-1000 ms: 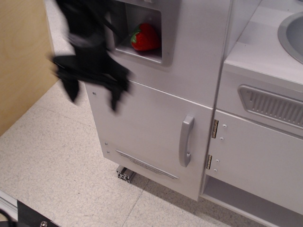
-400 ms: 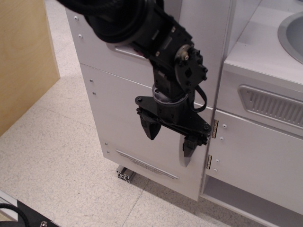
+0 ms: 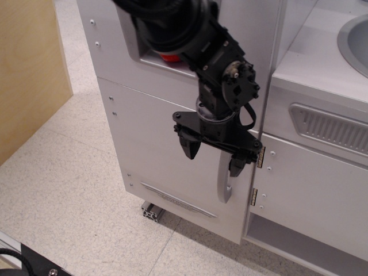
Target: Open low fridge
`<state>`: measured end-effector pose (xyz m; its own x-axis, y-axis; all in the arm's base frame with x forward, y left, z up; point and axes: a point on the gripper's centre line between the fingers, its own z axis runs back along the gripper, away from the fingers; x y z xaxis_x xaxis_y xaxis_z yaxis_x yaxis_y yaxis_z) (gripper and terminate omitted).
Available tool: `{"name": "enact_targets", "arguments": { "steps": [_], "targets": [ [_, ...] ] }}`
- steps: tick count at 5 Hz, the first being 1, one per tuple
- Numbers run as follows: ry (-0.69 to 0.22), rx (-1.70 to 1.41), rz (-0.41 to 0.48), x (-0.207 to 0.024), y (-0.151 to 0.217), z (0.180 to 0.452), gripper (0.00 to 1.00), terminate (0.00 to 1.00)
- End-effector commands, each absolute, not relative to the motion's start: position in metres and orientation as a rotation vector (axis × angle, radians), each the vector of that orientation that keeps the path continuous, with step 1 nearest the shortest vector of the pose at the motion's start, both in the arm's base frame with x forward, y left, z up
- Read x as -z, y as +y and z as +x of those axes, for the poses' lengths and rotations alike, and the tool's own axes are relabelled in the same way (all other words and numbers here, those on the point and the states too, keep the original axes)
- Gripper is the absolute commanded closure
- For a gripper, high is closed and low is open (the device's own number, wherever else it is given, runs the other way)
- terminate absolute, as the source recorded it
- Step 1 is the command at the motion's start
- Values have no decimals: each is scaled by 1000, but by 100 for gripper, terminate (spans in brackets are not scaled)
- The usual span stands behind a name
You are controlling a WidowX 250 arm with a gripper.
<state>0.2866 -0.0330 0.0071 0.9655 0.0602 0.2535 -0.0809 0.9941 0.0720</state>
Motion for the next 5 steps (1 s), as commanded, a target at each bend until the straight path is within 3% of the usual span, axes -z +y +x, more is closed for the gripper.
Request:
{"name": "enact_targets", "arguments": {
  "steps": [1, 2, 3, 5],
  "targets": [
    [-280, -93, 112, 5, -31, 311, 0, 0],
    [-305, -77, 115, 10, -31, 314, 0, 0],
    [-326, -68, 112, 11, -29, 315, 100, 0],
    [-324, -61, 122, 15, -28, 311, 100, 0]
  ]
}}
